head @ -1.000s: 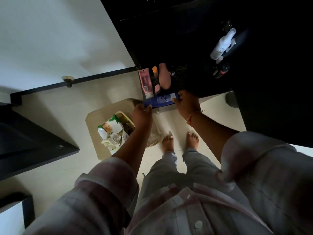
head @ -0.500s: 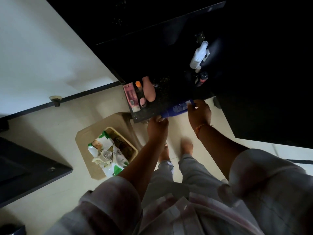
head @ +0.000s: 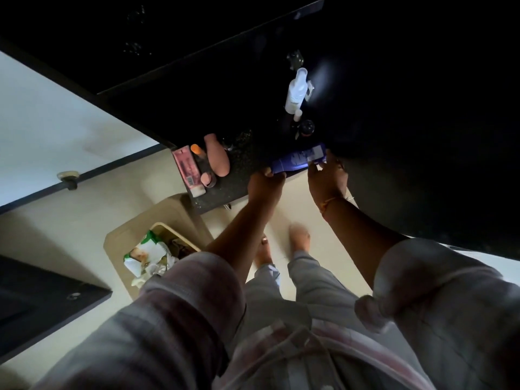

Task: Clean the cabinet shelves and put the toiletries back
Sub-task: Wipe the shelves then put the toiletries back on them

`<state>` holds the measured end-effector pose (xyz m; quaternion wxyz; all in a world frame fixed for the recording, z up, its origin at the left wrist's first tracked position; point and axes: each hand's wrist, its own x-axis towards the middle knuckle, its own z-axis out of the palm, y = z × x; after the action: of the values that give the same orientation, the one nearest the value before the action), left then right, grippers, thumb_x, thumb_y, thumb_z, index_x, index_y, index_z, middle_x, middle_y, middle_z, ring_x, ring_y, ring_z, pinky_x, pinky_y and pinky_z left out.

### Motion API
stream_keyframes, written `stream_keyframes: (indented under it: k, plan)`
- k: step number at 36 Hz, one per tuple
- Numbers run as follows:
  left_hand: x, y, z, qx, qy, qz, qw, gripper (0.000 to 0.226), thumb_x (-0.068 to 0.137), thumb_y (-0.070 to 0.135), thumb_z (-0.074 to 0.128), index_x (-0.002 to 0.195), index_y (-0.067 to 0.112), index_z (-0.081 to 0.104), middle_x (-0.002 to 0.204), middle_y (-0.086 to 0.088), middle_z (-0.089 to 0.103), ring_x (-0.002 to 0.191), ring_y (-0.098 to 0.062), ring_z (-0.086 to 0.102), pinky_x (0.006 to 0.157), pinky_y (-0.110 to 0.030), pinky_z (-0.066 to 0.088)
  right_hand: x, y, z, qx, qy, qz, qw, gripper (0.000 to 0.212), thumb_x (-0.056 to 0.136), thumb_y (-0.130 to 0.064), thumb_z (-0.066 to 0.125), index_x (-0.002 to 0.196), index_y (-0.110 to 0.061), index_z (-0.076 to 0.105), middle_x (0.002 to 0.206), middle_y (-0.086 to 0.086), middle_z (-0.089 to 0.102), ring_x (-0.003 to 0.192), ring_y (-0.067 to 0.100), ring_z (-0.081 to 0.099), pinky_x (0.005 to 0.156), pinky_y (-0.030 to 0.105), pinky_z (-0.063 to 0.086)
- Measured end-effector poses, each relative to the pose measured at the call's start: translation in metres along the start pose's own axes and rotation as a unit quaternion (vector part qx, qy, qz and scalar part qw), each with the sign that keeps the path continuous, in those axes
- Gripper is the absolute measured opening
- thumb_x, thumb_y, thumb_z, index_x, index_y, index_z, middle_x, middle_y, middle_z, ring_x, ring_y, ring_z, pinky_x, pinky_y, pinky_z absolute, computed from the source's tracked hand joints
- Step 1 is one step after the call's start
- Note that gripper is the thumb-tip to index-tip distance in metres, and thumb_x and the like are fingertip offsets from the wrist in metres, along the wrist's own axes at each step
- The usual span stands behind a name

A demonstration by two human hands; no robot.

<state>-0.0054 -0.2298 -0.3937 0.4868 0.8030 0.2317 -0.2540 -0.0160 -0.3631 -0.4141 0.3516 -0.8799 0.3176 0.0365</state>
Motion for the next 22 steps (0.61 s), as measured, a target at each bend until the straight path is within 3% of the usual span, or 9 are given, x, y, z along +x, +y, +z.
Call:
stream_keyframes:
  k: [6, 10, 16, 20, 22]
  plan:
    - [0.002, -0.002, 0.002, -0.002, 0.008, -0.009, 1.000, 0.020, 0.086, 0.023, 0.062, 0.095, 0.008, 0.070, 0.092, -0.007, 0.073, 0.086, -0.019, 0.068, 0.071, -0.028, 0.049, -0.006, -0.005, 0.001, -0.010, 0.015, -0.019, 1.000, 0.052, 0.094, -0.023, 0.053, 0.143, -0.007, 0.044, 0.129, 0.013, 0.062, 0.114, 0.029, 0.061, 0.094, 0.031, 0.047]
    - [-0.002, -0.007, 0.005, 0.005, 0.006, -0.012, 1.000, 0.020, 0.083, 0.027, 0.062, 0.094, 0.011, 0.070, 0.089, -0.005, 0.072, 0.084, -0.020, 0.067, 0.074, -0.036, 0.054, -0.008, -0.008, 0.003, -0.014, 0.012, -0.039, 0.999, 0.046, 0.093, -0.023, 0.055, 0.135, -0.003, 0.050, 0.127, 0.015, 0.062, 0.111, 0.032, 0.061, 0.090, 0.035, 0.049]
    - [-0.009, -0.006, 0.004, 0.016, -0.011, -0.009, 1.000, 0.021, 0.087, 0.025, 0.060, 0.102, 0.012, 0.067, 0.093, -0.006, 0.068, 0.085, -0.021, 0.064, 0.066, -0.028, 0.046, -0.012, -0.010, 0.000, -0.011, 0.009, -0.049, 0.999, 0.042, 0.092, -0.021, 0.055, 0.131, -0.004, 0.055, 0.123, 0.016, 0.064, 0.109, 0.031, 0.063, 0.090, 0.035, 0.053]
    - [-0.021, -0.010, -0.004, 0.034, -0.002, 0.025, 0.999, 0.030, 0.089, 0.025, 0.061, 0.114, 0.008, 0.066, 0.108, -0.006, 0.070, 0.098, -0.017, 0.065, 0.072, -0.022, 0.043, -0.021, -0.010, -0.002, -0.002, 0.008, -0.073, 0.997, 0.038, 0.090, -0.021, 0.057, 0.123, -0.002, 0.057, 0.119, 0.018, 0.062, 0.104, 0.032, 0.065, 0.085, 0.044, 0.055]
    - [-0.030, -0.012, -0.013, 0.038, 0.012, 0.051, 0.998, 0.027, 0.090, 0.021, 0.062, 0.113, 0.007, 0.065, 0.106, -0.006, 0.070, 0.095, -0.013, 0.064, 0.073, -0.017, 0.041, -0.028, -0.012, 0.000, 0.009, 0.003, -0.081, 0.997, 0.036, 0.089, -0.020, 0.059, 0.122, -0.005, 0.058, 0.120, 0.017, 0.058, 0.098, 0.031, 0.066, 0.083, 0.043, 0.055]
